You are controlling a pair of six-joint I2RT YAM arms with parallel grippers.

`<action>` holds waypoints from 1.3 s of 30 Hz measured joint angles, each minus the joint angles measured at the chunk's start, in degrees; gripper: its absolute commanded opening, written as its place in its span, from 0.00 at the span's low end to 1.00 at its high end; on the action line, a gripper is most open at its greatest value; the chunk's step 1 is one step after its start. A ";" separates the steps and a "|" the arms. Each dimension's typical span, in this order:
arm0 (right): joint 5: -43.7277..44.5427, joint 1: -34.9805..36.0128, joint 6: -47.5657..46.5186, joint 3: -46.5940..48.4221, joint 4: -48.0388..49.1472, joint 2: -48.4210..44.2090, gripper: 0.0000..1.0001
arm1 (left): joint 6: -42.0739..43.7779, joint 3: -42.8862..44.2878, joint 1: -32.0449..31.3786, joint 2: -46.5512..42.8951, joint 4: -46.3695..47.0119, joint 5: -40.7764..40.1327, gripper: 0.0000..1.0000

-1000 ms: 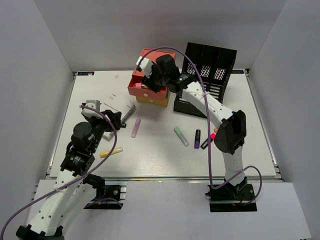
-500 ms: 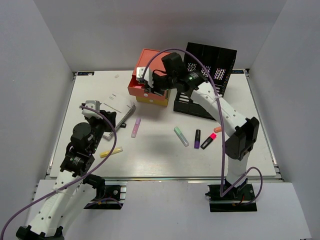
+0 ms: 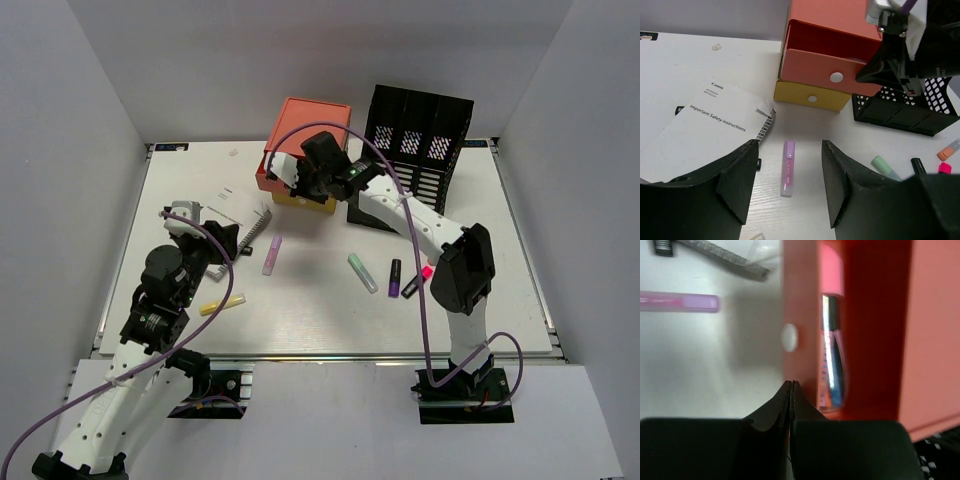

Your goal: Organize the desk

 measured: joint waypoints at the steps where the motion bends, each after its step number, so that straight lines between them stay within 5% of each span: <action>1: 1.95 0.13 0.57 -0.15 1.07 0.20 0.00 | -0.02 0.00 0.00 -0.02 0.00 0.00 0.64; 17: 22.62 1.68 1.86 -1.79 14.80 5.62 0.00 | -0.02 -0.02 0.00 -0.15 0.02 0.00 0.65; 34: 26.64 1.22 -0.50 -1.70 19.43 6.69 0.00 | -0.02 -0.11 0.00 -0.13 0.00 0.00 0.68; 39: 23.74 1.16 -0.55 -1.40 17.64 6.67 0.00 | -0.42 -0.26 0.00 -0.07 0.17 0.26 0.35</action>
